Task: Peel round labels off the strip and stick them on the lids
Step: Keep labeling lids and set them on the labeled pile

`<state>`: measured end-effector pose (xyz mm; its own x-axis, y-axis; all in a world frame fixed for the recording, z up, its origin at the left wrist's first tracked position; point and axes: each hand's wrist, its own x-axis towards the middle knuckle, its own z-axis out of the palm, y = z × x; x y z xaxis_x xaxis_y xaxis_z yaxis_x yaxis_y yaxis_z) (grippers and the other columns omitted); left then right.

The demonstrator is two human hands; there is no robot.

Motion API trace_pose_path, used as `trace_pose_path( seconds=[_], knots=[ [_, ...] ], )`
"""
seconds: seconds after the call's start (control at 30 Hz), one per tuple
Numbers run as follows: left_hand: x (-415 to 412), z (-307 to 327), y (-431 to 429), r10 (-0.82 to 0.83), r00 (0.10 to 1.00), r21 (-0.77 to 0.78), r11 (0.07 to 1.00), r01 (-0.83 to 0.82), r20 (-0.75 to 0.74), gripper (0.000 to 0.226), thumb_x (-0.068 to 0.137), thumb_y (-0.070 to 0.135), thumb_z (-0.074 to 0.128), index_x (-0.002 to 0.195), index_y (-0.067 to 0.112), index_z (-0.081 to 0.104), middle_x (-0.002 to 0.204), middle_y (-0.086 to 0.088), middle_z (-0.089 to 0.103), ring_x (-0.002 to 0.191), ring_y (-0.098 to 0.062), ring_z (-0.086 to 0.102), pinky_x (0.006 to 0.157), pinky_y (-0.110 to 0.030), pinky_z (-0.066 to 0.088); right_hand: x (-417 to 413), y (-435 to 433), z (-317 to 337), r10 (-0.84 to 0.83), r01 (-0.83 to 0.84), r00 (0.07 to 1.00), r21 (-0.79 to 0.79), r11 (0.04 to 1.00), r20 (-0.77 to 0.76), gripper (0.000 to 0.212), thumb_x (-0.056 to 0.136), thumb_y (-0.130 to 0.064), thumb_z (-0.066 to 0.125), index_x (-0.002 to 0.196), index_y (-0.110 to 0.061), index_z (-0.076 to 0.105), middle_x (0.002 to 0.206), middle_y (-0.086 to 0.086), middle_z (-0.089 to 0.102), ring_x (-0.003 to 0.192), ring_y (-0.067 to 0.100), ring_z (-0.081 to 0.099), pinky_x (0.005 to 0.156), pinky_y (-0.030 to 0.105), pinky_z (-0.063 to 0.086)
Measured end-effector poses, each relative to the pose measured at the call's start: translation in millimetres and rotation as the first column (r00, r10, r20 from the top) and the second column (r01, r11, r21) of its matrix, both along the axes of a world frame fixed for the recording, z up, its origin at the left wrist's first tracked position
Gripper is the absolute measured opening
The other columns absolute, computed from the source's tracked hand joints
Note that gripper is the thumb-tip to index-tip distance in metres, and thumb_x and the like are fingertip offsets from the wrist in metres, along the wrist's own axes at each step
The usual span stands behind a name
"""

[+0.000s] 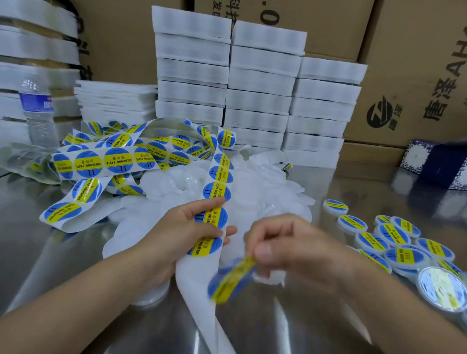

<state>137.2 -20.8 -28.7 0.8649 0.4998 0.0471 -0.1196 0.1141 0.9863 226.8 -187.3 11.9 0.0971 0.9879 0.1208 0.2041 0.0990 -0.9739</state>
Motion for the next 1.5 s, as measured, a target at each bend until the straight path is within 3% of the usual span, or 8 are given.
trace_pose_path(
  seconds=[0.27,0.43,0.57,0.8,1.0,1.23,1.4,1.5],
  knots=[
    [-2,0,0,0.052,0.997,0.123,0.991,-0.046,-0.050,0.021,0.084,0.013,0.066,0.098,0.024,0.075,0.088,0.000,0.077,0.083,-0.013,0.073,0.066,-0.021,0.057,37,3,-2,-0.665,0.662,0.638,0.164,0.731,0.388,0.018,0.075,-0.033,0.071,0.091,-0.034,0.063,0.057,-0.010,0.049,0.051,0.009,0.044,0.055,0.024,0.034],
    [-2,1,2,0.108,0.993,0.223,0.970,-0.095,-0.045,0.036,0.083,-0.006,0.061,0.094,0.024,0.076,0.090,0.005,0.076,0.081,-0.013,0.073,0.068,-0.021,0.056,29,-1,-13,-0.404,0.591,0.419,0.093,0.801,0.813,0.087,0.052,-0.068,0.069,0.125,-0.061,0.022,0.096,-0.027,0.045,0.070,-0.011,0.051,0.057,0.013,0.034],
    [-2,2,0,-0.015,0.998,0.286,0.958,0.033,-0.067,0.049,0.077,-0.010,0.065,0.096,0.035,0.073,0.099,0.011,0.074,0.084,-0.011,0.071,0.073,-0.022,0.056,25,0,-25,-0.215,0.543,0.308,0.015,0.840,0.927,0.105,0.052,-0.069,0.066,0.131,-0.060,-0.002,0.116,-0.024,0.036,0.087,-0.008,0.050,0.061,0.011,0.033],
    [-11,6,-7,-0.359,0.919,0.303,0.869,0.392,-0.161,0.052,0.078,-0.014,0.064,0.104,0.031,0.071,0.113,0.010,0.071,0.105,-0.012,0.067,0.078,-0.022,0.053,32,-1,-28,-0.174,0.522,0.419,-0.080,0.849,0.891,0.110,0.064,-0.049,0.071,0.138,-0.054,-0.010,0.121,-0.015,0.034,0.082,0.003,0.048,0.080,0.024,0.044],
    [-12,7,-11,-0.360,0.927,0.201,0.906,0.374,-0.100,0.031,0.087,-0.002,0.056,0.091,0.019,0.078,0.105,0.001,0.074,0.099,-0.011,0.069,0.075,-0.017,0.054,31,-1,-29,-0.163,0.540,0.403,-0.090,0.837,0.900,0.111,0.065,-0.050,0.069,0.138,-0.053,-0.014,0.125,-0.011,0.037,0.090,0.008,0.051,0.081,0.024,0.045],
    [-11,4,-10,-0.198,0.970,0.411,0.880,0.239,-0.141,0.064,0.080,-0.008,0.064,0.108,0.050,0.063,0.118,0.014,0.065,0.099,-0.013,0.068,0.078,-0.019,0.054,35,-5,-21,-0.158,0.531,0.496,-0.154,0.833,0.854,0.111,0.067,-0.045,0.070,0.140,-0.052,-0.014,0.118,-0.018,0.034,0.070,-0.014,0.041,0.065,0.010,0.036],
    [-12,7,-10,-0.187,0.960,0.486,0.832,0.266,-0.206,0.062,0.077,-0.005,0.067,0.110,0.046,0.057,0.100,0.041,0.063,0.098,0.015,0.060,0.085,-0.014,0.051,35,-5,-16,-0.173,0.563,0.522,-0.185,0.806,0.835,0.111,0.068,-0.045,0.068,0.141,-0.050,-0.016,0.120,-0.012,0.046,0.084,-0.003,0.049,0.079,0.019,0.043],
    [-17,8,-14,-0.344,0.925,0.387,0.841,0.379,-0.158,0.063,0.075,-0.013,0.064,0.112,0.038,0.062,0.115,0.022,0.067,0.103,-0.003,0.065,0.080,-0.020,0.052,35,-3,-21,-0.161,0.573,0.489,-0.177,0.800,0.857,0.111,0.070,-0.048,0.068,0.144,-0.045,-0.015,0.120,-0.010,0.050,0.082,-0.003,0.047,0.078,0.019,0.040]
  ],
)
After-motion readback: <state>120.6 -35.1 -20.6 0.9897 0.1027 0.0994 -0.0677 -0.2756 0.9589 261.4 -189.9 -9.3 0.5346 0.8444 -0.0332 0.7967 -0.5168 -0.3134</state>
